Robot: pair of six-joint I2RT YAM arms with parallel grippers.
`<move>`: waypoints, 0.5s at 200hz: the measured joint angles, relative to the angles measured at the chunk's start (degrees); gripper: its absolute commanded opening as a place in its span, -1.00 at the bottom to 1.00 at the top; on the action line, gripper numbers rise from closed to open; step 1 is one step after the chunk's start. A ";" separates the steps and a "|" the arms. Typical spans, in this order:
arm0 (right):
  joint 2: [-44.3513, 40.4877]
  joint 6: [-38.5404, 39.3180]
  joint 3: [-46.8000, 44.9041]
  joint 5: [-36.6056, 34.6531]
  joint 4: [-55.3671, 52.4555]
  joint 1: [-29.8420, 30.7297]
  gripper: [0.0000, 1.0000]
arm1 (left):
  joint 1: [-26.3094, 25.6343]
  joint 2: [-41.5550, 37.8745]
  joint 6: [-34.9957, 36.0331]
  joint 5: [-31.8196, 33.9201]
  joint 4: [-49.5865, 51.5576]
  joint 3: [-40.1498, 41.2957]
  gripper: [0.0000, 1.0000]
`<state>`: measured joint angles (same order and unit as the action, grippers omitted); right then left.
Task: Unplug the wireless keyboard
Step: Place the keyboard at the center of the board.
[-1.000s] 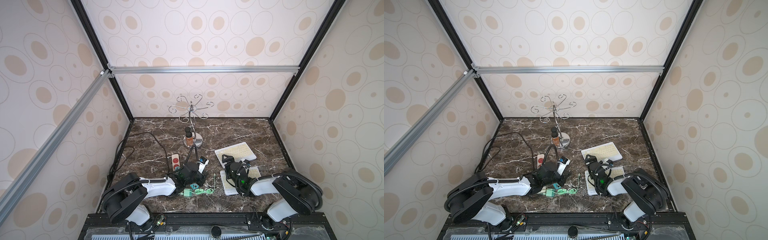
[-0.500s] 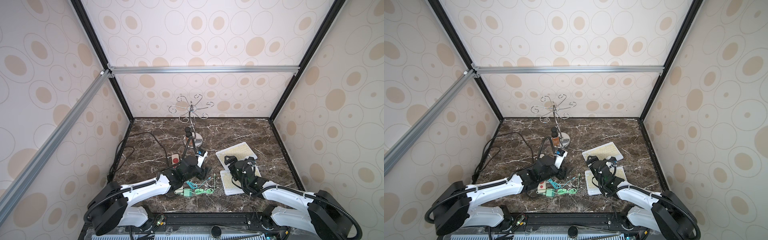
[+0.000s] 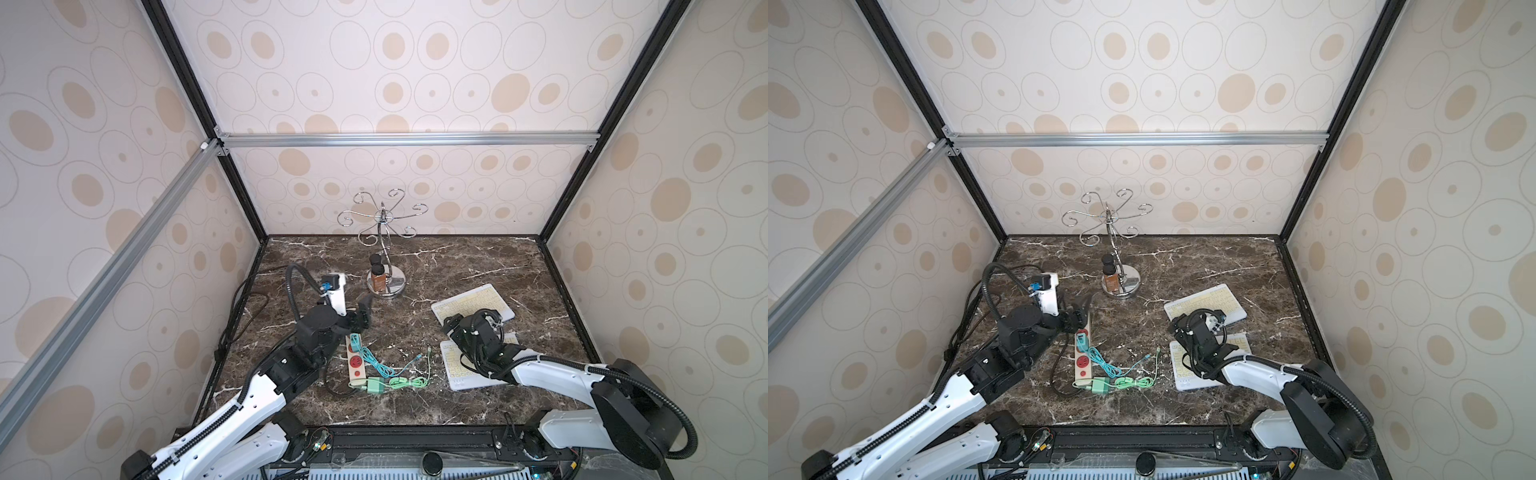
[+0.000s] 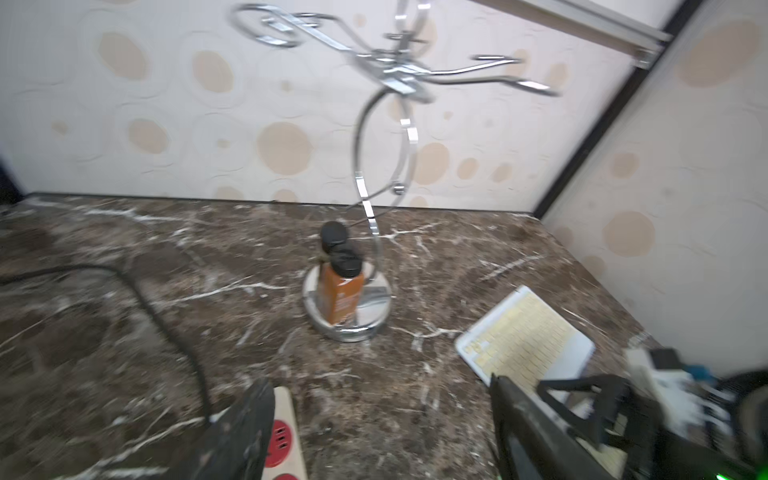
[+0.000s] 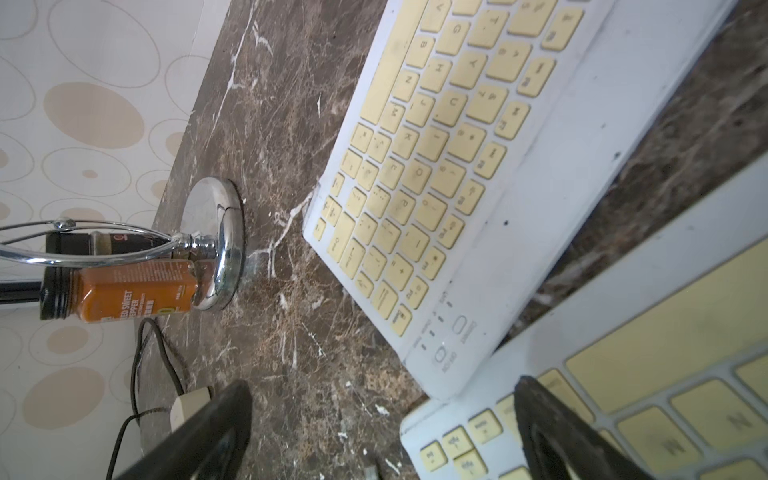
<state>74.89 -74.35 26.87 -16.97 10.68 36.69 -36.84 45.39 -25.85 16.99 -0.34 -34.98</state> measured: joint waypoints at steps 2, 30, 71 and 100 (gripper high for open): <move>0.07 0.15 0.00 -0.09 0.09 -0.09 1.00 | 0.61 -0.44 -0.20 0.22 -0.26 0.81 0.61; 3.10 2.29 0.50 -0.57 1.09 -1.42 0.99 | 4.98 -4.59 -2.27 2.43 -6.36 11.15 0.65; 9.84 4.59 4.81 1.77 2.43 -3.30 0.94 | 6.58 -3.80 -2.56 4.57 -13.99 18.45 0.71; 10.16 6.05 5.99 3.74 1.70 -3.39 0.90 | 7.30 -2.51 -3.15 4.61 -21.16 21.40 0.81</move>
<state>85.06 -68.29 32.86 -13.23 12.38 33.30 -29.54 42.87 -28.99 21.61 -21.50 -13.58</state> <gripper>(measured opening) 0.955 0.895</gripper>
